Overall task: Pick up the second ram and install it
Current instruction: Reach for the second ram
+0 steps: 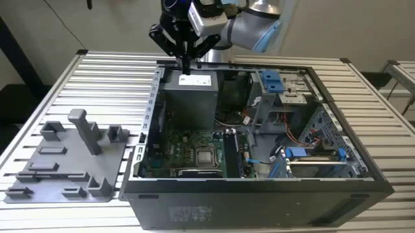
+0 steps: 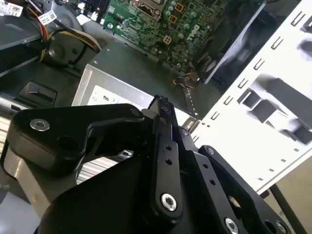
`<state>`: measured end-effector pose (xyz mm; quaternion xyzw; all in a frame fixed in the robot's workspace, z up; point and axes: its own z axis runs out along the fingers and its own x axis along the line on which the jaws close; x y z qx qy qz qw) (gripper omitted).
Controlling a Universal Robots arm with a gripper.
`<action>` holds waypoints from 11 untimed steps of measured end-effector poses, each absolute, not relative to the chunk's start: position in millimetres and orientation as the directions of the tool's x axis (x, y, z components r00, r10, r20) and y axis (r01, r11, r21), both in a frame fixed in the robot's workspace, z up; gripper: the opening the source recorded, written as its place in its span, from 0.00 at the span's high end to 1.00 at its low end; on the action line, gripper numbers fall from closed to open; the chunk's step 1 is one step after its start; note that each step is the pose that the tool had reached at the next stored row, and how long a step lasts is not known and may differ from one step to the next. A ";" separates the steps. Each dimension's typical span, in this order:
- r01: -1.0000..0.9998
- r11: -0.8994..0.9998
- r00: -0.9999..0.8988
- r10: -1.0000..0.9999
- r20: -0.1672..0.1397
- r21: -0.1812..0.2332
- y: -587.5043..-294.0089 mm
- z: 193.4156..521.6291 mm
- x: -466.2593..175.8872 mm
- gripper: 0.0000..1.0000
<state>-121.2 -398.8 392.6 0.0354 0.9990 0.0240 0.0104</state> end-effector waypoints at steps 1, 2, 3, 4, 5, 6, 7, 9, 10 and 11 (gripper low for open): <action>0.070 0.996 -0.997 0.071 -0.019 0.049 -398.8 392.6 -121.2 0.89; 0.070 0.996 -0.997 0.071 -0.019 0.049 -398.8 392.6 -121.2 0.89; 0.070 0.996 -0.997 0.071 -0.019 0.049 -398.8 392.6 -121.2 0.89; 0.070 0.996 -0.997 0.071 -0.019 0.049 -398.8 392.6 -121.2 0.89; 0.070 0.996 -0.997 0.071 -0.019 0.049 -398.8 392.6 -121.2 0.89; 0.070 0.996 -0.997 0.071 -0.019 0.049 -398.8 392.6 -121.2 0.89; 0.070 0.996 -0.997 0.071 -0.019 0.049 -398.8 392.6 -121.2 0.89; 0.070 0.996 -0.997 0.071 -0.019 0.049 -398.8 392.6 -121.6 0.89; 0.070 0.996 -0.997 0.071 -0.019 0.049 -398.7 392.6 -122.1 0.89; 0.070 0.996 -0.997 0.071 -0.019 0.049 -398.8 392.7 -123.0 0.89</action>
